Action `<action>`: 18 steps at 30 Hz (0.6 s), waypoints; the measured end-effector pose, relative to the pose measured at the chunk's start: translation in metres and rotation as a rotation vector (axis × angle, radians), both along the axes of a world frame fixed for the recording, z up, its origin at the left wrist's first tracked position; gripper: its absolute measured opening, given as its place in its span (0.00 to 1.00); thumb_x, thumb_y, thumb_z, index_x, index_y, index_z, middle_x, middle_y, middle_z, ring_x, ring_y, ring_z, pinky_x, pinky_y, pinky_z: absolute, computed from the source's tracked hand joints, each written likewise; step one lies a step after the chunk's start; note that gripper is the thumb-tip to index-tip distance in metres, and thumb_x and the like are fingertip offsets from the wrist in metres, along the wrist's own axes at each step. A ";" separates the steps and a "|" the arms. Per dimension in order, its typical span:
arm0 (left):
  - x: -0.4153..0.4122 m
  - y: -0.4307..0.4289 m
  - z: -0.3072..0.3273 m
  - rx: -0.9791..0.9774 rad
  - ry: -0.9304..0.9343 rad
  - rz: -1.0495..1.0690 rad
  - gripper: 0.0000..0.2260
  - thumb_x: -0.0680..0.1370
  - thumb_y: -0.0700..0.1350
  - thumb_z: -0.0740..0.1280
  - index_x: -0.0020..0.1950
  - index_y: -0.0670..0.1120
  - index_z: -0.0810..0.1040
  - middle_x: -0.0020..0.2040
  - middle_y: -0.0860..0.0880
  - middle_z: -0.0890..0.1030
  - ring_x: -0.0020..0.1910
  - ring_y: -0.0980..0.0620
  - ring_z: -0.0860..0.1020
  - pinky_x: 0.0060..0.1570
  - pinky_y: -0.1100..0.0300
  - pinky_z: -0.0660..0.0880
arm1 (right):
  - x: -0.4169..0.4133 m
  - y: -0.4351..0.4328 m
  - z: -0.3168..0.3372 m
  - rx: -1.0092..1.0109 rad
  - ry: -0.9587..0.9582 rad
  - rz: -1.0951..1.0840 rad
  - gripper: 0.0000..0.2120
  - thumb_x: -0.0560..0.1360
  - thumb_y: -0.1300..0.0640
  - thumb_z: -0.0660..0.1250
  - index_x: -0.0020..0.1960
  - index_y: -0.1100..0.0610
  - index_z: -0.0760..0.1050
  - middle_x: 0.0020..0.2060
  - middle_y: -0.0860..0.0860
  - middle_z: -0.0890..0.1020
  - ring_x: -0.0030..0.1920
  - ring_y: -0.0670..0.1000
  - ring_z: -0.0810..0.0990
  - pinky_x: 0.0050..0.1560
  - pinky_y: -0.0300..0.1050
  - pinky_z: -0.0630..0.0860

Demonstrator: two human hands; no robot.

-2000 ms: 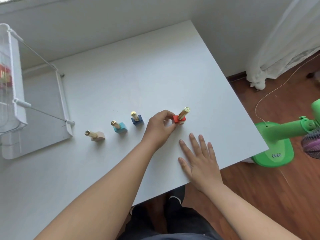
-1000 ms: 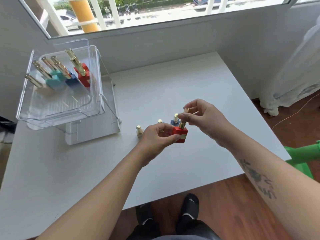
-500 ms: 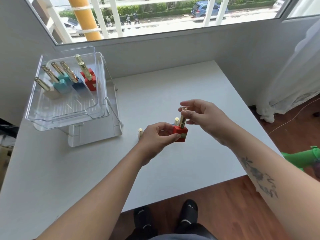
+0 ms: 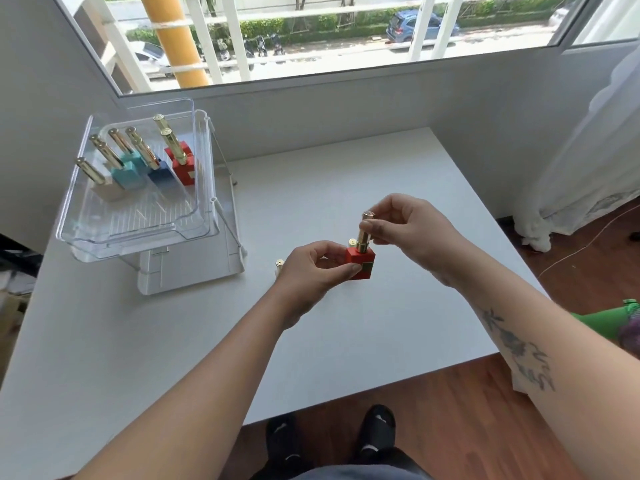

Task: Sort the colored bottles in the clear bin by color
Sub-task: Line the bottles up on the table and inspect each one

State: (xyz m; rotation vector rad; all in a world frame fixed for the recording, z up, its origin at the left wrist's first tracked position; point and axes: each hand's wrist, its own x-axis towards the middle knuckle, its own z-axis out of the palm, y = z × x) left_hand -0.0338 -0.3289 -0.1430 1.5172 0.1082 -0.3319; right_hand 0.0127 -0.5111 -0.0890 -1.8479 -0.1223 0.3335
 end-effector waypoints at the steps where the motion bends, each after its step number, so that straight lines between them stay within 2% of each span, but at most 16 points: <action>1: 0.000 -0.001 0.001 0.005 -0.006 0.000 0.09 0.72 0.42 0.75 0.50 0.47 0.83 0.47 0.50 0.86 0.48 0.55 0.84 0.42 0.73 0.74 | 0.000 0.001 0.000 -0.027 -0.011 -0.016 0.11 0.70 0.54 0.74 0.49 0.57 0.77 0.44 0.53 0.85 0.45 0.50 0.84 0.55 0.53 0.80; 4: 0.001 -0.004 0.003 0.010 -0.013 -0.012 0.09 0.72 0.43 0.75 0.51 0.47 0.83 0.46 0.51 0.87 0.48 0.56 0.84 0.42 0.73 0.74 | 0.001 0.000 0.002 -0.082 0.011 -0.005 0.15 0.71 0.50 0.73 0.54 0.51 0.75 0.49 0.52 0.82 0.50 0.53 0.82 0.56 0.52 0.79; 6: 0.002 -0.006 0.005 0.002 -0.019 -0.013 0.09 0.72 0.43 0.75 0.52 0.47 0.83 0.46 0.51 0.87 0.48 0.56 0.84 0.44 0.72 0.75 | 0.001 -0.002 0.003 -0.009 0.027 0.054 0.11 0.76 0.55 0.68 0.58 0.50 0.76 0.52 0.49 0.83 0.53 0.50 0.82 0.60 0.49 0.78; 9: 0.003 -0.009 0.006 0.015 -0.030 0.003 0.10 0.72 0.43 0.75 0.52 0.47 0.83 0.48 0.49 0.86 0.50 0.54 0.84 0.53 0.63 0.75 | 0.002 -0.003 0.007 0.031 -0.005 0.030 0.06 0.75 0.59 0.69 0.52 0.57 0.77 0.46 0.53 0.85 0.49 0.51 0.84 0.57 0.48 0.79; 11: 0.004 -0.013 0.007 0.014 -0.041 0.005 0.09 0.72 0.44 0.75 0.51 0.47 0.82 0.48 0.49 0.86 0.50 0.54 0.84 0.50 0.66 0.75 | 0.004 -0.002 0.009 -0.026 -0.054 -0.048 0.12 0.70 0.55 0.75 0.47 0.60 0.75 0.40 0.55 0.83 0.42 0.52 0.84 0.50 0.49 0.81; 13: 0.005 -0.017 0.009 0.012 -0.051 0.012 0.09 0.72 0.45 0.75 0.51 0.48 0.82 0.47 0.50 0.86 0.50 0.55 0.84 0.47 0.68 0.74 | 0.008 -0.004 0.011 -0.119 -0.081 -0.086 0.19 0.67 0.49 0.77 0.49 0.58 0.74 0.42 0.55 0.83 0.41 0.48 0.81 0.45 0.47 0.79; 14: 0.006 -0.019 0.010 0.018 -0.053 0.018 0.08 0.72 0.45 0.75 0.51 0.48 0.82 0.47 0.50 0.86 0.49 0.55 0.84 0.46 0.69 0.74 | 0.009 -0.006 0.012 -0.134 -0.072 -0.066 0.20 0.68 0.47 0.75 0.53 0.54 0.74 0.45 0.52 0.82 0.44 0.46 0.81 0.45 0.45 0.78; 16: 0.008 -0.022 0.011 0.038 -0.059 0.030 0.08 0.72 0.46 0.75 0.50 0.50 0.83 0.47 0.51 0.86 0.48 0.57 0.83 0.43 0.72 0.73 | 0.011 -0.011 0.013 -0.058 -0.019 0.034 0.18 0.74 0.51 0.70 0.62 0.51 0.72 0.52 0.47 0.82 0.52 0.45 0.82 0.55 0.45 0.77; 18: 0.009 -0.026 0.010 0.050 -0.055 0.037 0.08 0.72 0.46 0.75 0.50 0.50 0.83 0.47 0.52 0.86 0.48 0.58 0.83 0.42 0.71 0.72 | 0.013 -0.016 0.014 0.029 0.003 0.092 0.11 0.78 0.59 0.65 0.61 0.55 0.76 0.51 0.49 0.84 0.53 0.47 0.83 0.60 0.46 0.77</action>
